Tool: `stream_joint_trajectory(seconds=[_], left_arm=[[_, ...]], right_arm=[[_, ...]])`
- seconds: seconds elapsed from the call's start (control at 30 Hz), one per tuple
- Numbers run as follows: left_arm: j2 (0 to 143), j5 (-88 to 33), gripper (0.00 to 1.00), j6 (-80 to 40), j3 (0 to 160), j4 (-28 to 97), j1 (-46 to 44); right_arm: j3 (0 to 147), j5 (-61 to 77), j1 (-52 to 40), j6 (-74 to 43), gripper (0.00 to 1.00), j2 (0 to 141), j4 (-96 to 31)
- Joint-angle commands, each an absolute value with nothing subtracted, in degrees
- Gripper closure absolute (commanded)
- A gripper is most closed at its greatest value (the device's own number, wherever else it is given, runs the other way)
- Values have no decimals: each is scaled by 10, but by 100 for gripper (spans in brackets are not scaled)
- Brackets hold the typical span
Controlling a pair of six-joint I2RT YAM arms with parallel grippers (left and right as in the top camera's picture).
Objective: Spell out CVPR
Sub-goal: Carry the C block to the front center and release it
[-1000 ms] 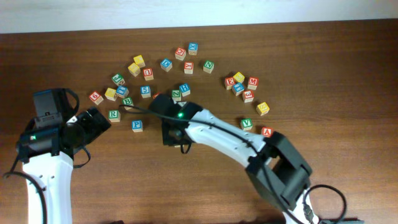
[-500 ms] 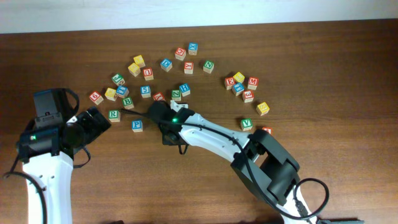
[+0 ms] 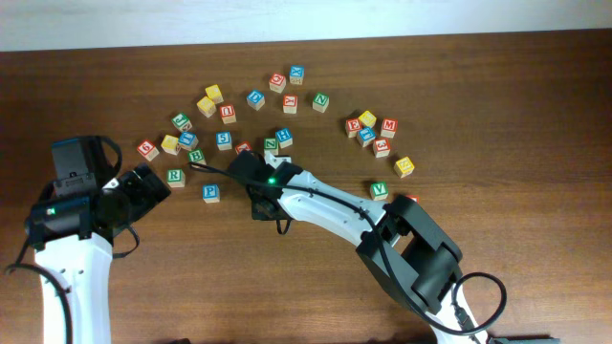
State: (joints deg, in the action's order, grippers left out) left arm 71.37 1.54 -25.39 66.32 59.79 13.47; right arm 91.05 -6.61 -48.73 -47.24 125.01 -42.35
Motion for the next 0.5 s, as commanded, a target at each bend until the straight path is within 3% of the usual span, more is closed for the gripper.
stream_joint_trajectory(seconds=[0.0, 0.2, 0.27, 0.3, 0.33, 0.47], left_arm=[[713, 19, 1, -261, 669, 597, 138], [713, 19, 1, -261, 669, 597, 138], [713, 19, 1, -261, 669, 597, 138], [713, 19, 1, -261, 669, 597, 138], [713, 19, 1, -261, 669, 597, 138], [713, 19, 1, -261, 669, 597, 138]], right_arm=[[908, -54, -483, -496, 71, 1261, -424], [908, -61, -482, -498, 71, 1261, -424], [909, -61, -482, -498, 58, 1261, -424], [909, -61, -482, -493, 41, 1261, -423], [910, -61, -482, -476, 32, 1261, -423], [919, -60, -481, -467, 26, 1259, -426]])
